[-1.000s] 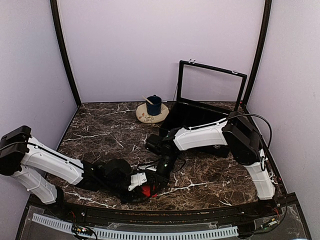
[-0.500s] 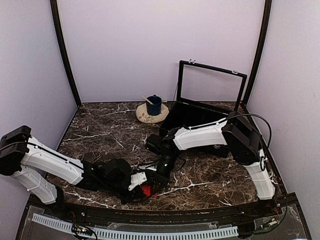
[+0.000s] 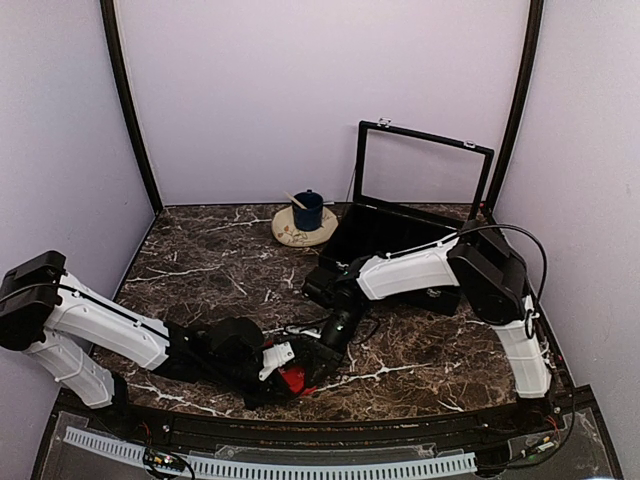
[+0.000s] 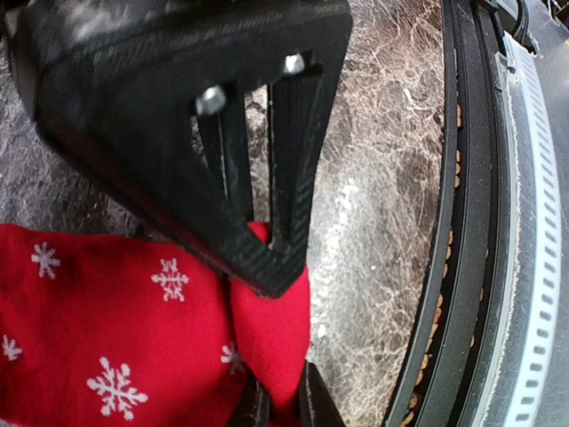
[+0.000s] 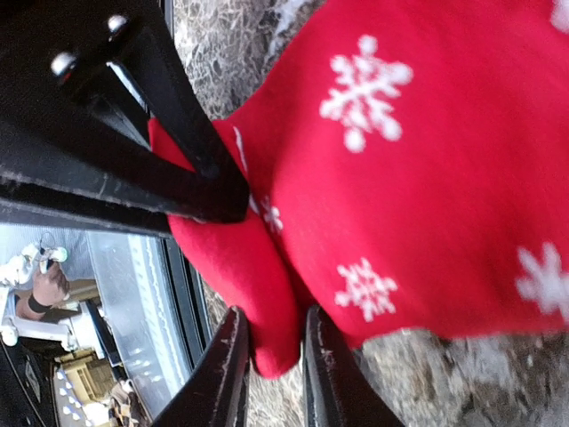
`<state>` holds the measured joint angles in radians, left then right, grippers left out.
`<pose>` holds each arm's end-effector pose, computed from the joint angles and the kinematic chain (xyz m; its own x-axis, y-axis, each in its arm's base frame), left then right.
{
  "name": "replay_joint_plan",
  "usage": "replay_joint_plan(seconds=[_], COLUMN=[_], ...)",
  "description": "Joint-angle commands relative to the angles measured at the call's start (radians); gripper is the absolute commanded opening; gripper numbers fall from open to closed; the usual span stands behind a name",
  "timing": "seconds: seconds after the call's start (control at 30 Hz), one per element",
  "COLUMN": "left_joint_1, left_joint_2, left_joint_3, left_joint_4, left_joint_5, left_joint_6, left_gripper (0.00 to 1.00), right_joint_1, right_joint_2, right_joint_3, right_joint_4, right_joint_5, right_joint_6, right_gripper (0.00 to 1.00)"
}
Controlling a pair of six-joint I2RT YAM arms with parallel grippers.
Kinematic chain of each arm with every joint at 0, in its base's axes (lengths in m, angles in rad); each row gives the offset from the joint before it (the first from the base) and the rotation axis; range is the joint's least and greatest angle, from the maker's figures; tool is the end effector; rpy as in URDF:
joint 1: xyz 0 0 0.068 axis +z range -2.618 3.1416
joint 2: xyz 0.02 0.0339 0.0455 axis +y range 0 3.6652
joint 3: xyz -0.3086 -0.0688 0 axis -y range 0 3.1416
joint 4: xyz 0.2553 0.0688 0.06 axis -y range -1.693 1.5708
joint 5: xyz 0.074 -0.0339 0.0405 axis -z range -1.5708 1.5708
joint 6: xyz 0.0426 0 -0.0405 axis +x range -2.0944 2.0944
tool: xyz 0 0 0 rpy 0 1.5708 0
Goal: Roll the socks
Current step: Roll the sock at the center of the board.
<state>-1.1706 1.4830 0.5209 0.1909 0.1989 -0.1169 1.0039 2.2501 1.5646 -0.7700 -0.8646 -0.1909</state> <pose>0.0979 -0.2530 0.1651 -0.3814 0.6082 -0.6961 0.9198 0.3246 -0.2204 0.2203 0.4064 0.1374 -0.4110 -0.8749 -0.2564 -0.6849 0.1107 0.7202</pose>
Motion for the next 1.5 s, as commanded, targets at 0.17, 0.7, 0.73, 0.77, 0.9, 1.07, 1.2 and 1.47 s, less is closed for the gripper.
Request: replay_joint_plan(seconds=[0.17, 0.7, 0.73, 0.77, 0.9, 1.07, 1.2, 1.47], left_joint_1=[0.007, 0.096, 0.104, 0.11, 0.135, 0.173, 0.189, 0.219], left_joint_2=[0.025, 0.021, 0.019, 0.02, 0.025, 0.07, 0.101, 0.14], left_joint_3=[-0.067, -0.185, -0.193, -0.198, -0.202, -0.192, -0.184, -0.185], left_joint_4=[0.032, 0.208, 0.217, 0.223, 0.228, 0.232, 0.238, 0.261], left_joint_5=[0.069, 0.166, 0.18, 0.186, 0.223, 0.292, 0.344, 0.417], left_joint_6=[-0.156, -0.381, -0.394, -0.4, -0.419, -0.437, -0.444, -0.463], left_gripper=[0.0, 0.0, 0.0, 0.0, 0.0, 0.0, 0.0, 0.0], right_joint_1=[-0.07, -0.075, -0.074, -0.073, -0.051, 0.051, 0.121, 0.23], right_joint_2=[-0.131, -0.332, -0.361, -0.375, -0.451, -0.494, -0.51, -0.502], right_joint_3=[-0.143, -0.388, -0.419, -0.451, -0.518, -0.537, -0.547, -0.524], right_joint_4=[0.255, 0.517, 0.542, 0.568, 0.619, 0.605, 0.606, 0.591], right_joint_5=[-0.073, 0.226, 0.252, 0.278, 0.366, 0.524, 0.616, 0.73], right_joint_6=[0.149, 0.209, 0.21, 0.211, 0.181, 0.08, 0.019, -0.065], right_gripper=[0.22, 0.22, 0.22, 0.22, 0.22, 0.23, 0.23, 0.28])
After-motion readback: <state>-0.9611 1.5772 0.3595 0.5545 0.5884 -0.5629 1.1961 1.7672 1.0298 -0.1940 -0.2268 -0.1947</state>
